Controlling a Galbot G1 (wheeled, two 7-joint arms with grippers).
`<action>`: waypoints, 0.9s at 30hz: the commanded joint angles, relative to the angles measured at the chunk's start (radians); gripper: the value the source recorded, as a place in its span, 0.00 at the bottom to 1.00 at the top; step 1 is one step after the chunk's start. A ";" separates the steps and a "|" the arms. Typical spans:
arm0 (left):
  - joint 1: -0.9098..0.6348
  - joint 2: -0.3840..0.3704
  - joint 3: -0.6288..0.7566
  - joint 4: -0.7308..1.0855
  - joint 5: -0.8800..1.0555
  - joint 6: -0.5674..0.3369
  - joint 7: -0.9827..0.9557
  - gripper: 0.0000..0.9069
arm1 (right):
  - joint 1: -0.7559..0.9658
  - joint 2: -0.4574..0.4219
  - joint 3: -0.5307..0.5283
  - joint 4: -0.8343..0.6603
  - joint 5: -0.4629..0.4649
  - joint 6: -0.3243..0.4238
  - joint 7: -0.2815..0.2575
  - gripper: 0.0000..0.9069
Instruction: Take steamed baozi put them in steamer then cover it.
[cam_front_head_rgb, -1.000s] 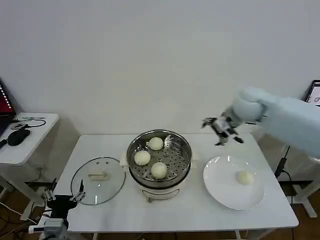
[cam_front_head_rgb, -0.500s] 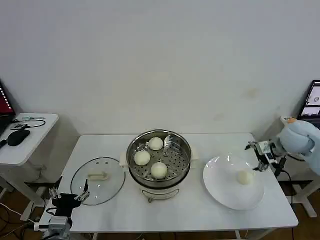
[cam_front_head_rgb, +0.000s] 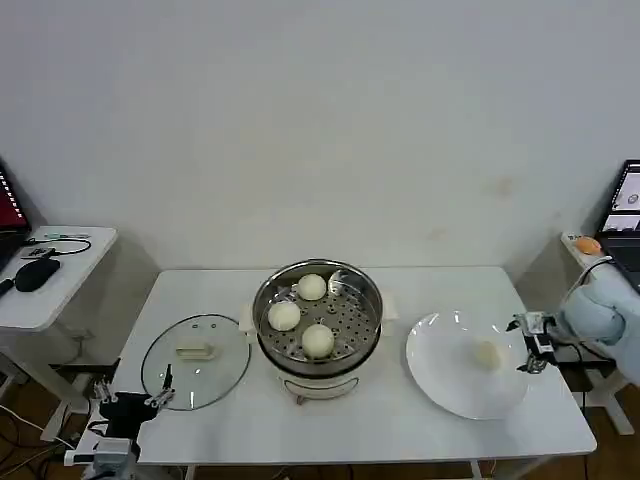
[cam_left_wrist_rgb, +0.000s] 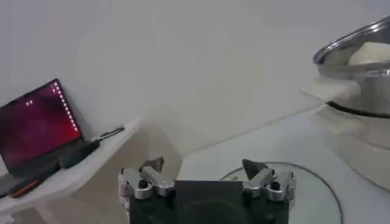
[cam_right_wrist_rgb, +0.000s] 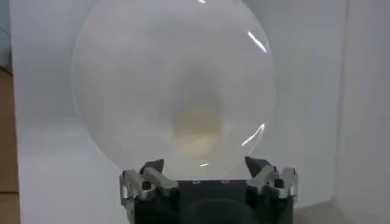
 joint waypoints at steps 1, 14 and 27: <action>0.001 -0.002 -0.002 -0.006 0.002 0.000 0.000 1.00 | -0.034 0.098 0.019 -0.119 -0.009 -0.001 0.006 1.00; 0.007 -0.005 -0.016 -0.003 0.002 0.000 0.000 1.00 | 0.030 0.203 -0.022 -0.235 -0.013 0.015 -0.008 1.00; 0.010 -0.009 -0.020 -0.001 0.002 -0.001 -0.002 1.00 | 0.024 0.207 -0.025 -0.237 -0.047 -0.021 -0.030 0.81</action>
